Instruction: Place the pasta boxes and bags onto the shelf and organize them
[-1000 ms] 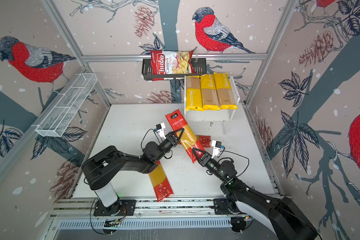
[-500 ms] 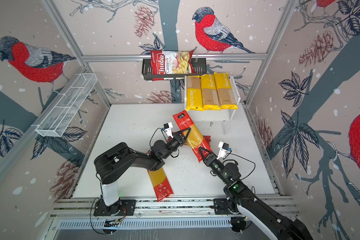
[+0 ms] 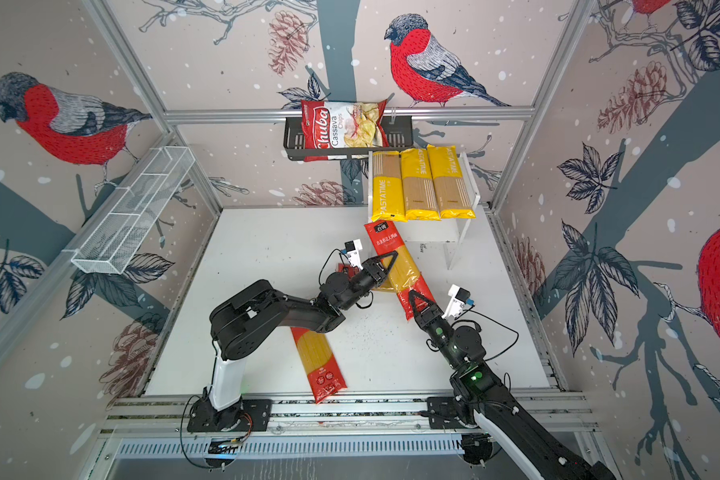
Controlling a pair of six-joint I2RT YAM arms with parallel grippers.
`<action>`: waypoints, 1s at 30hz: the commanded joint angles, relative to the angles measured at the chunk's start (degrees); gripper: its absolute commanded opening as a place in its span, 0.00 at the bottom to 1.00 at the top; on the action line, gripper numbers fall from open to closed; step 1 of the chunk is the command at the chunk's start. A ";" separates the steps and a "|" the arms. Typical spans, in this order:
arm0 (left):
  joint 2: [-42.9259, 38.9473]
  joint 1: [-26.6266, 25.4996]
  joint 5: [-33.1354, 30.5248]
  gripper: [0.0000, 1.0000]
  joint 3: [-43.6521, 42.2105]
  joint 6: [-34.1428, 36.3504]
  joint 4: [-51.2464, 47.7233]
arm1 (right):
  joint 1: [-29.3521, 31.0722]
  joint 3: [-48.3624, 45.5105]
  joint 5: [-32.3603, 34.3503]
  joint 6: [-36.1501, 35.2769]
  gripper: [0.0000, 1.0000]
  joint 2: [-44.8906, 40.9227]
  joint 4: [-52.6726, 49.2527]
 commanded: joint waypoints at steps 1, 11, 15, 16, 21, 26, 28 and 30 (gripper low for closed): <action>0.38 -1.21 13.83 0.02 3.49 2.19 1.22 | -0.13 -2.91 2.75 0.89 0.18 0.07 -2.84; 2.36 1.22 19.86 0.09 9.08 3.63 -8.99 | -1.73 -2.39 4.50 1.38 0.16 0.65 -1.57; 2.45 2.28 20.39 0.13 9.76 3.95 -10.87 | -2.54 -1.71 5.13 2.33 0.14 2.93 0.42; 2.67 2.59 20.51 0.15 9.79 3.60 -11.26 | -2.70 -1.59 5.27 2.79 0.13 3.72 1.05; 2.74 4.30 20.73 0.27 8.71 2.04 -10.13 | -2.84 -0.10 7.00 5.86 0.08 10.13 6.71; -0.18 5.56 19.34 0.50 4.16 2.29 -8.56 | -2.86 3.22 7.36 8.02 0.06 15.93 10.66; -1.33 5.79 18.90 0.56 2.57 2.74 -8.46 | -2.88 4.50 7.64 8.94 0.05 17.73 11.69; -2.25 5.94 18.75 0.58 0.83 2.62 -7.76 | -2.88 5.66 7.98 9.98 0.05 19.58 12.83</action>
